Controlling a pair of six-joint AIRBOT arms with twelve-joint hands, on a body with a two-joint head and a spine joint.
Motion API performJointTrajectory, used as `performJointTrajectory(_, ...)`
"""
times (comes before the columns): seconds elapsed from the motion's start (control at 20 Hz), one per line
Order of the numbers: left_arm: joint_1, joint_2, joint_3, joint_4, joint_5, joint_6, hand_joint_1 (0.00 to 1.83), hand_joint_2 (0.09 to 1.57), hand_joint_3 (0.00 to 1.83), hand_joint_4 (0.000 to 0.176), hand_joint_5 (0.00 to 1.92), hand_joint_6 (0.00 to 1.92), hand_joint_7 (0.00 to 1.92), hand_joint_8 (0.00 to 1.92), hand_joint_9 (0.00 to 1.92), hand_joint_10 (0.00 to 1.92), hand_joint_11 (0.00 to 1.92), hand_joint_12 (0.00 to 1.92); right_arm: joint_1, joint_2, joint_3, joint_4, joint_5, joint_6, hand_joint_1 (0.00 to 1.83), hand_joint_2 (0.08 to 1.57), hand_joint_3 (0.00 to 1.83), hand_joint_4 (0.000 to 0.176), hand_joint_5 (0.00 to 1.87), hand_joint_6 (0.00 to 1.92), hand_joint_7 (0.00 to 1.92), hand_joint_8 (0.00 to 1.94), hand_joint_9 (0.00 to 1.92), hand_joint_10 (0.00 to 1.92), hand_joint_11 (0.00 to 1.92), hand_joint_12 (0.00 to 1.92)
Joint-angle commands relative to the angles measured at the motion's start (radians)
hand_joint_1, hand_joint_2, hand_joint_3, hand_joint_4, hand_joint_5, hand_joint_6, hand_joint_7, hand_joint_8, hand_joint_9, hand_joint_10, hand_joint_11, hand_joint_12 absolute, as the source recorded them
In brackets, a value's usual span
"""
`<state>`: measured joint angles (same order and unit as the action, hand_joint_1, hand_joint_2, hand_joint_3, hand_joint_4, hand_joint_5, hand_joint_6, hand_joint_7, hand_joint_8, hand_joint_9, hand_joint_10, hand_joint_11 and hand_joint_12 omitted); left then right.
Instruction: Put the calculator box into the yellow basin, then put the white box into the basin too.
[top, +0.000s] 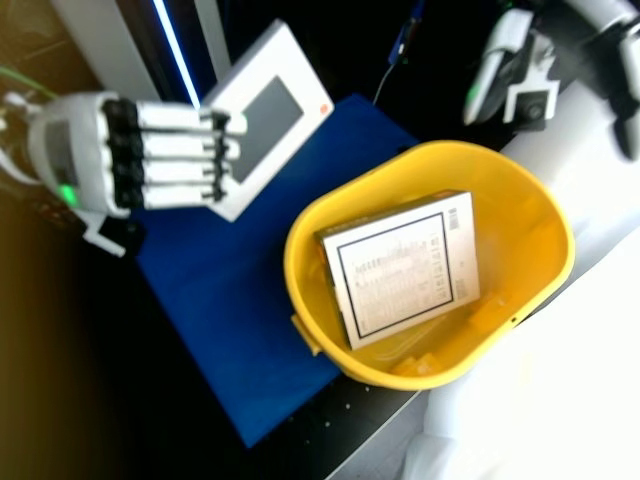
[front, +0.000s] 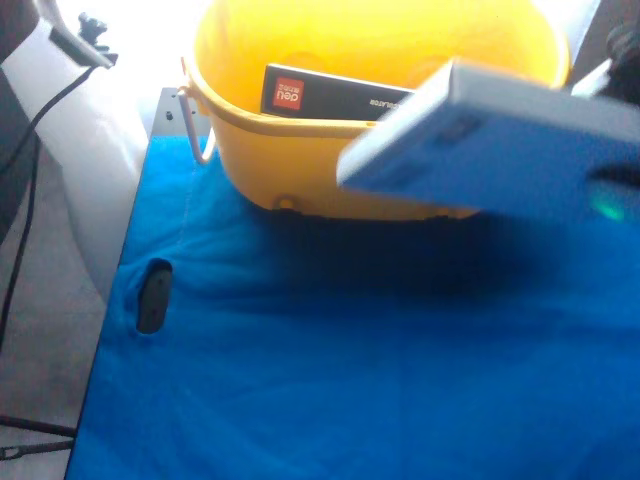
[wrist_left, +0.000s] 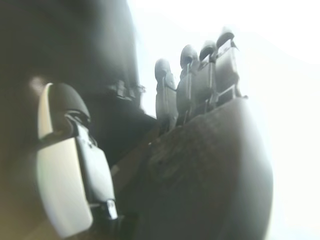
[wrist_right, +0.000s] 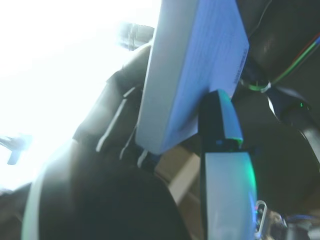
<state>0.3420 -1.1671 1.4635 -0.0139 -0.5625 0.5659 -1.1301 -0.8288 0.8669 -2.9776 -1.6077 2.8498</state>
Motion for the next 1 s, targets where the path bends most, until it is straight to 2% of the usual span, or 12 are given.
performJointTrajectory(0.0, -0.006, -0.001, 0.001, -0.015, -0.115, 0.0, 0.64, 1.05, 0.0, 0.084, 0.39, 0.01, 0.25, 0.01, 0.12, 0.01, 0.0, 0.41, 0.015, 0.006, -0.001, -0.034, -0.122, 0.01, 1.37, 1.12, 0.0, 0.0, 0.92, 1.02, 0.91, 1.09, 0.96, 1.15, 0.85, 1.11)
performJointTrajectory(0.1, 0.002, -0.001, 0.01, -0.034, -0.109, 0.011, 0.7, 1.05, 0.0, 0.049, 0.41, 0.01, 0.26, 0.0, 0.13, 0.01, 0.0, 0.39, 0.023, 0.011, -0.005, -0.034, -0.142, 0.01, 1.37, 1.12, 0.0, 0.0, 0.99, 0.84, 0.87, 1.19, 0.94, 1.17, 0.84, 1.12)
performJointTrajectory(0.15, 0.006, -0.001, 0.011, -0.056, -0.102, 0.038, 0.7, 1.06, 0.0, 0.044, 0.42, 0.01, 0.27, 0.01, 0.14, 0.01, 0.0, 0.38, 0.025, 0.016, -0.007, -0.034, -0.154, 0.01, 1.37, 1.12, 0.0, 0.0, 0.92, 1.02, 0.91, 1.09, 0.96, 1.15, 0.85, 1.11)
performJointTrajectory(0.35, 0.033, -0.001, 0.024, -0.115, -0.101, 0.062, 0.73, 1.04, 0.0, 0.052, 0.46, 0.01, 0.29, 0.0, 0.17, 0.01, 0.0, 0.47, 0.068, 0.034, 0.006, -0.034, -0.155, 0.009, 1.37, 1.12, 0.0, 0.0, 0.91, 1.03, 0.91, 1.09, 0.96, 1.14, 0.85, 1.11)
performJointTrajectory(0.4, 0.038, -0.001, 0.024, -0.128, -0.102, 0.07, 0.74, 1.05, 0.0, 0.038, 0.47, 0.01, 0.3, 0.0, 0.17, 0.01, 0.0, 0.5, 0.082, 0.035, 0.018, -0.034, -0.155, 0.009, 1.37, 1.12, 0.0, 0.0, 0.99, 0.84, 0.87, 1.19, 0.94, 1.17, 0.84, 1.12)
performJointTrajectory(0.5, 0.047, -0.001, 0.027, -0.147, -0.104, 0.078, 0.73, 1.04, 0.0, 0.034, 0.47, 0.01, 0.33, 0.01, 0.18, 0.01, 0.0, 0.55, 0.114, 0.035, 0.045, -0.034, -0.154, 0.009, 1.37, 1.12, 0.0, 0.0, 0.91, 1.03, 0.91, 1.09, 0.96, 1.14, 0.85, 1.11)
performJointTrajectory(0.55, 0.049, -0.002, 0.028, -0.15, -0.104, 0.082, 0.7, 1.04, 0.0, 0.038, 0.47, 0.01, 0.33, 0.0, 0.18, 0.01, 0.0, 0.51, 0.123, 0.036, 0.053, -0.03, -0.154, 0.009, 1.37, 1.12, 0.0, 0.0, 0.99, 0.84, 0.87, 1.19, 0.94, 1.17, 0.84, 1.12)
performJointTrajectory(0.65, 0.05, -0.007, 0.032, -0.155, -0.103, 0.09, 0.71, 1.04, 0.0, 0.033, 0.47, 0.0, 0.32, 0.0, 0.17, 0.0, 0.0, 0.49, 0.154, 0.044, 0.074, -0.016, -0.151, 0.009, 1.37, 1.12, 0.0, 0.0, 0.91, 1.03, 0.91, 1.09, 0.96, 1.14, 0.85, 1.11)
performJointTrajectory(0.7, 0.05, -0.009, 0.035, -0.155, -0.103, 0.091, 0.71, 1.04, 0.0, 0.03, 0.49, 0.01, 0.34, 0.0, 0.2, 0.01, 0.0, 0.6, 0.165, 0.045, 0.085, -0.009, -0.144, 0.008, 1.37, 1.12, 0.0, 0.0, 0.99, 0.84, 0.87, 1.19, 0.94, 1.17, 0.84, 1.12)
performJointTrajectory(0.8, 0.049, -0.017, 0.041, -0.156, -0.106, 0.092, 0.7, 1.04, 0.0, 0.039, 0.49, 0.0, 0.35, 0.0, 0.2, 0.01, 0.0, 0.56, 0.209, 0.042, 0.111, -0.001, -0.094, 0.004, 1.37, 1.12, 0.0, 0.0, 0.91, 1.04, 0.91, 1.1, 0.96, 1.14, 0.85, 1.11)
performJointTrajectory(0.85, 0.05, -0.017, 0.041, -0.156, -0.109, 0.092, 0.72, 1.03, 0.0, 0.033, 0.49, 0.0, 0.35, 0.0, 0.2, 0.0, 0.0, 0.5, 0.239, 0.038, 0.122, -0.004, -0.065, 0.003, 1.37, 1.12, 0.0, 0.0, 0.99, 0.84, 0.86, 1.2, 0.94, 1.17, 0.84, 1.12)
performJointTrajectory(0.95, 0.052, -0.015, 0.041, -0.157, -0.117, 0.092, 0.73, 1.04, 0.0, 0.031, 0.49, 0.0, 0.34, 0.0, 0.19, 0.0, 0.0, 0.45, 0.305, 0.034, 0.142, -0.018, -0.005, -0.025, 1.37, 1.12, 0.0, 0.0, 0.91, 1.03, 0.91, 1.09, 0.96, 1.14, 0.85, 1.11)
